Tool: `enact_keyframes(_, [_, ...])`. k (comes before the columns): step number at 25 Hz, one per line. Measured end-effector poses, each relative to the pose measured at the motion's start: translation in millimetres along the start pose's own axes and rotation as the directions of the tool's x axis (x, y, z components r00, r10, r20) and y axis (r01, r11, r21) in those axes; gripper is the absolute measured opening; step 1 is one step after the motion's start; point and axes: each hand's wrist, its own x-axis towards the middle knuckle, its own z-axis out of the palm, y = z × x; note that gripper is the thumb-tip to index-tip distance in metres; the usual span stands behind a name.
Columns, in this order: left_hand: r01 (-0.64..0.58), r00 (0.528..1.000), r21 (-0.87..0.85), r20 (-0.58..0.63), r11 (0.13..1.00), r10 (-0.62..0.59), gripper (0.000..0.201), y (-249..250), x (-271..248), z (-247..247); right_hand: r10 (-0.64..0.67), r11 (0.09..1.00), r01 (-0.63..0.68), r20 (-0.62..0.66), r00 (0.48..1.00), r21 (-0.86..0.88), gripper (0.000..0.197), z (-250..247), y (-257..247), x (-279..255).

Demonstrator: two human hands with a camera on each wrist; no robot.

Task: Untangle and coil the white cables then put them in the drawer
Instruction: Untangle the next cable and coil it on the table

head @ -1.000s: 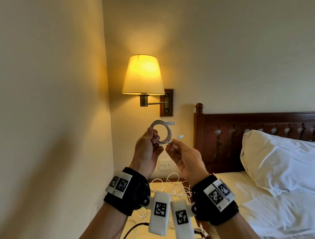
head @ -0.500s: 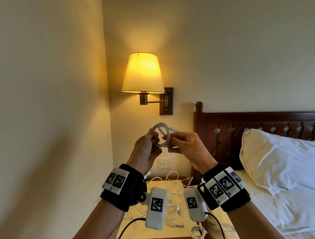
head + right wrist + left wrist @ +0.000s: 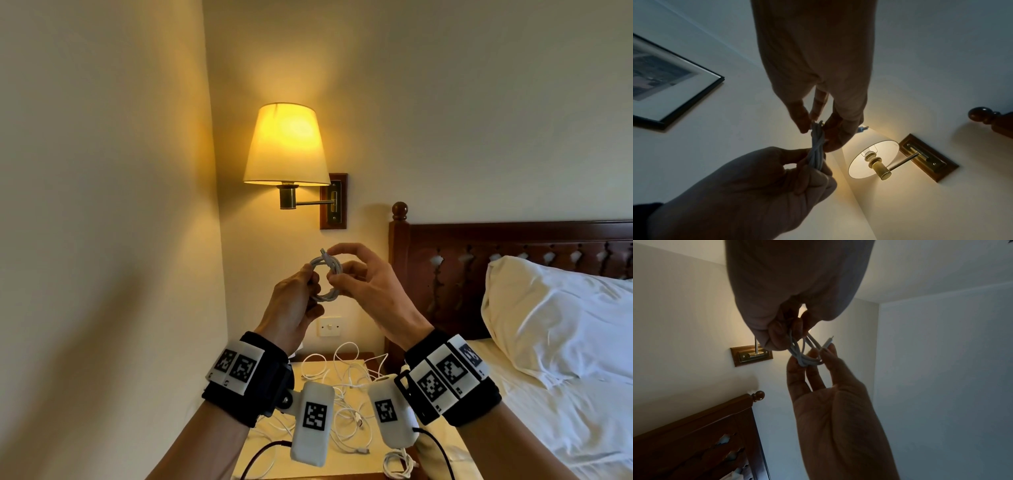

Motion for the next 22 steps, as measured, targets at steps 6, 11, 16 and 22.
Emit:
enact_keyframes(6, [-0.024, 0.999, 0.015, 0.043, 1.0, 0.023, 0.027, 1, -2, 3, -0.027, 0.999, 0.028, 0.011, 1.0, -0.028, 0.038, 4, 1, -2])
enact_keyframes(11, [-0.068, 0.997, 0.054, 0.04, 0.996, 0.066, 0.03, 1, -1, 1, -0.13, 0.985, 0.106, -0.176, 0.976, -0.14, 0.016, 1, 10, 2])
enact_keyframes(16, [-0.115, 0.991, 0.066, 0.071, 0.991, 0.11, 0.034, -4, -3, 3, -0.402, 0.85, 0.228, -0.307, 0.863, -0.475, 0.008, 0, 24, 2])
enact_keyframes(22, [-0.152, 0.985, 0.07, 0.092, 0.986, 0.145, 0.037, -7, -1, -6, -0.059, 0.996, 0.046, -0.195, 0.979, -0.07, 0.007, -12, 31, 3])
